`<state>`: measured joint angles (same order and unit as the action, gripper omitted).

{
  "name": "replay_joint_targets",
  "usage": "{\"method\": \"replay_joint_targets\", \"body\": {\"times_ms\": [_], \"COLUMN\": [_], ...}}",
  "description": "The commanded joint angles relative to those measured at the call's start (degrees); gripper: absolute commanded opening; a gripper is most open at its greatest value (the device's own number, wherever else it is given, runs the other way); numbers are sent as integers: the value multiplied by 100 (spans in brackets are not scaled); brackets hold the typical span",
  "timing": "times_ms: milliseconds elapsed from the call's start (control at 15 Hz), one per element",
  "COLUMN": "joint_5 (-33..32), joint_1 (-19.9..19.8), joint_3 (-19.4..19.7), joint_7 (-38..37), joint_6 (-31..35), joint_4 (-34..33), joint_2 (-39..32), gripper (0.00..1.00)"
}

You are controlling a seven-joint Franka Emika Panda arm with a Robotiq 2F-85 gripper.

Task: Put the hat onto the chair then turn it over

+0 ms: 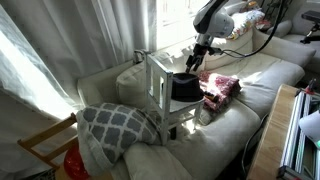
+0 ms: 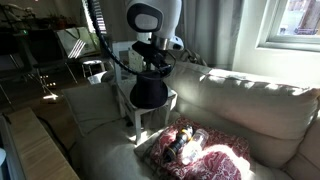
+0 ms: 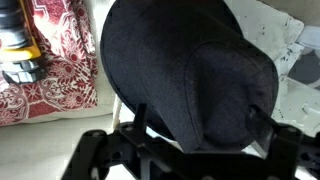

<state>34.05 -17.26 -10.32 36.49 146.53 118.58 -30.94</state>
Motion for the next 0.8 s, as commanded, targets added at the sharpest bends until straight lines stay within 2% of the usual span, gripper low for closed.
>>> {"method": "replay_joint_targets", "body": {"times_ms": [0,67,133,267,333,533,733], "joint_5": [423,519,632,753,768,697,550], "joint_1": [-342,-360,-380,-354,-311,-202,-29], "joint_3": [-282,-296,-320,-288,-243,-182,-132], "joint_7": [698,830,983,1185,1206,1148,990], "joint_6": [-112,-118,-136,-167,-189,-212,-208], "joint_4": [-181,-190,-205,-228,-236,-225,-110], "joint_2": [-284,-329,-385,-503,-544,-541,-271], "gripper": [100,93,73,68,62,36,15]}}
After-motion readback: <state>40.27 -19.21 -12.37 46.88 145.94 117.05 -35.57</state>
